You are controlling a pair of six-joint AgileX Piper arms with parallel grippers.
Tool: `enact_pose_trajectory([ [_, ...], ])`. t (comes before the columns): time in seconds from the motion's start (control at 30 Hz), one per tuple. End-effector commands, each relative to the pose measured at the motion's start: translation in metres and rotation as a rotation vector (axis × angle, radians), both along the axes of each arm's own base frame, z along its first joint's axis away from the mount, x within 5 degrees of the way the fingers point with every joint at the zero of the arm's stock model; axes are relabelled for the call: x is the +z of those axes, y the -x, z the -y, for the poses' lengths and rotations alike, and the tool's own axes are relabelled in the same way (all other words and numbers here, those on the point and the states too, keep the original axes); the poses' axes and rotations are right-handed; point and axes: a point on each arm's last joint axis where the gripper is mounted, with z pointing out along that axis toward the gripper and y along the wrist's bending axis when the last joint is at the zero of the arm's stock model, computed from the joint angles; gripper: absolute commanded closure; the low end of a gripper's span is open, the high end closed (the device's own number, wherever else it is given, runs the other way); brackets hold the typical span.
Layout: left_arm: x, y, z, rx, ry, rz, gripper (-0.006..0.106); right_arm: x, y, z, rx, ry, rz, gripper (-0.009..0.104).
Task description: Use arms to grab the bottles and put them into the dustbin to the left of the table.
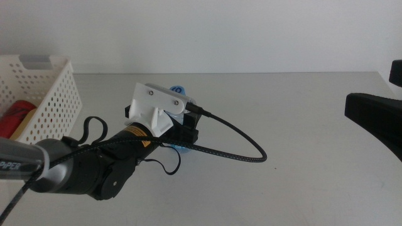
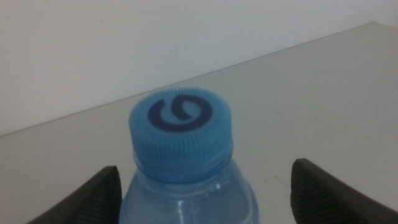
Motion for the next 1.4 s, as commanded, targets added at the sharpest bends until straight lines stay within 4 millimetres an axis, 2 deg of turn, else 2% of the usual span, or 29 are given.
enact_pose_trajectory([
  [0.0, 0.020, -0.006, 0.003, 0.006, 0.092, 0.134, 0.009, 0.015, 0.000, 0.001, -0.003, -0.045, 0.084, 0.013],
  [0.27, -0.005, -0.012, 0.006, 0.007, 0.108, 0.159, 0.009, 0.015, 0.000, 0.001, -0.003, -0.045, 0.084, 0.013],
  [0.8, -0.028, -0.015, 0.007, 0.012, 0.154, 0.153, 0.010, 0.015, 0.000, 0.001, -0.003, -0.045, 0.084, 0.013],
  [0.93, -0.030, -0.015, 0.007, 0.011, 0.158, 0.162, 0.014, 0.015, 0.000, 0.001, -0.003, -0.045, 0.084, 0.013],
  [1.03, -0.032, -0.015, 0.008, 0.013, 0.160, 0.148, 0.029, 0.015, 0.000, 0.001, -0.003, -0.045, 0.084, 0.013],
  [1.2, -0.030, -0.014, 0.010, -0.020, 0.158, 0.142, 0.073, 0.015, 0.000, 0.001, -0.003, -0.045, 0.084, 0.013],
  [1.33, -0.017, -0.012, 0.008, -0.008, 0.138, 0.108, 0.100, 0.015, 0.000, 0.001, -0.003, -0.045, 0.084, 0.013],
  [1.37, -0.011, -0.012, 0.008, -0.004, 0.137, 0.106, 0.102, 0.015, 0.000, 0.001, -0.003, -0.045, 0.084, 0.013],
])
